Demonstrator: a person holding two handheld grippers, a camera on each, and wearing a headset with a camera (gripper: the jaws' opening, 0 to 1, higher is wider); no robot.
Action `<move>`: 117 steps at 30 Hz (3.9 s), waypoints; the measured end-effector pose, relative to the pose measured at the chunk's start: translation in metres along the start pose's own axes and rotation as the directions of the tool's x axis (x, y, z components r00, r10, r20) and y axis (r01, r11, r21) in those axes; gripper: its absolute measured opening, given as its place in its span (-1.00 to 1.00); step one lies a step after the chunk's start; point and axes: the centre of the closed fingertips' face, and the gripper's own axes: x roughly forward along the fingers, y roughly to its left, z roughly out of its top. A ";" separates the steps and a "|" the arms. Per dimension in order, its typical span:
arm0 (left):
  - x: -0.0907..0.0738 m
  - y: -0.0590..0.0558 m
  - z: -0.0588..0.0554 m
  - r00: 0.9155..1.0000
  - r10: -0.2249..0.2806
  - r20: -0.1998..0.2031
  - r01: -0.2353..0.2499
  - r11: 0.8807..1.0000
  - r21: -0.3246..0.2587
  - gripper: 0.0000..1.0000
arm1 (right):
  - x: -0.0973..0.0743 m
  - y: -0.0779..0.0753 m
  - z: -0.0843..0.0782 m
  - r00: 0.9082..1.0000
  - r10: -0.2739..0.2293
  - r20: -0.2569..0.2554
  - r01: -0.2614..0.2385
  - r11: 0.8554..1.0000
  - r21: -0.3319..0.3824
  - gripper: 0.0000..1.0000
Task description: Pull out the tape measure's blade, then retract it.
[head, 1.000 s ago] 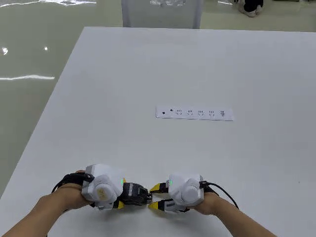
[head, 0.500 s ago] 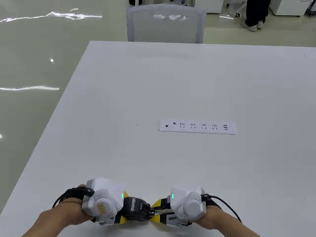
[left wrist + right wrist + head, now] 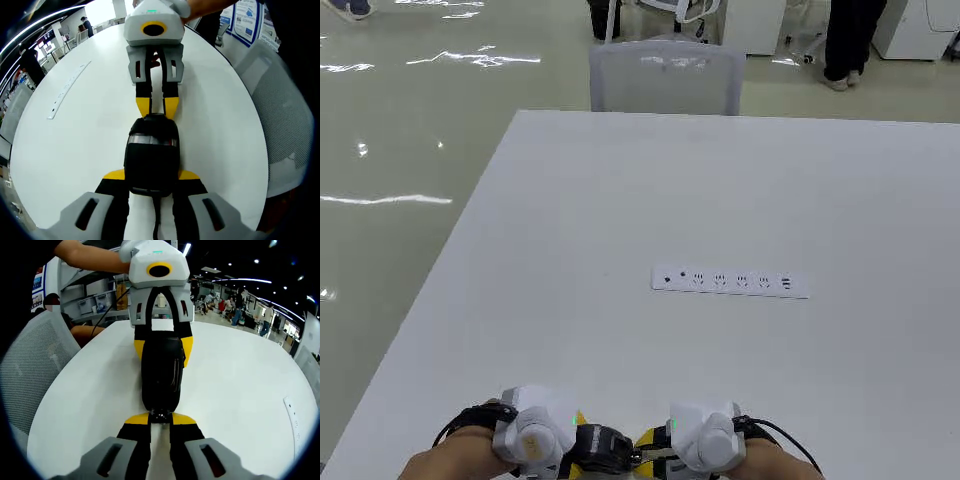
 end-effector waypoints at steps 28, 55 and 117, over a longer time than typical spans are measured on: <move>0.000 0.001 -0.004 1.000 0.005 -0.011 -0.005 1.000 -0.001 -0.45 | -0.005 0.002 -0.001 1.000 0.009 -0.013 -0.010 0.999 -0.038 -0.75; -0.001 0.001 -0.003 1.000 0.008 -0.007 -0.009 1.000 -0.028 -0.45 | -0.017 0.001 -0.007 0.999 0.008 -0.037 -0.010 0.998 -0.066 -0.75; 0.001 0.001 -0.003 1.000 -0.002 0.003 0.002 1.000 -0.024 -0.44 | -0.044 0.007 -0.028 0.998 -0.006 -0.056 0.004 0.999 -0.033 -0.75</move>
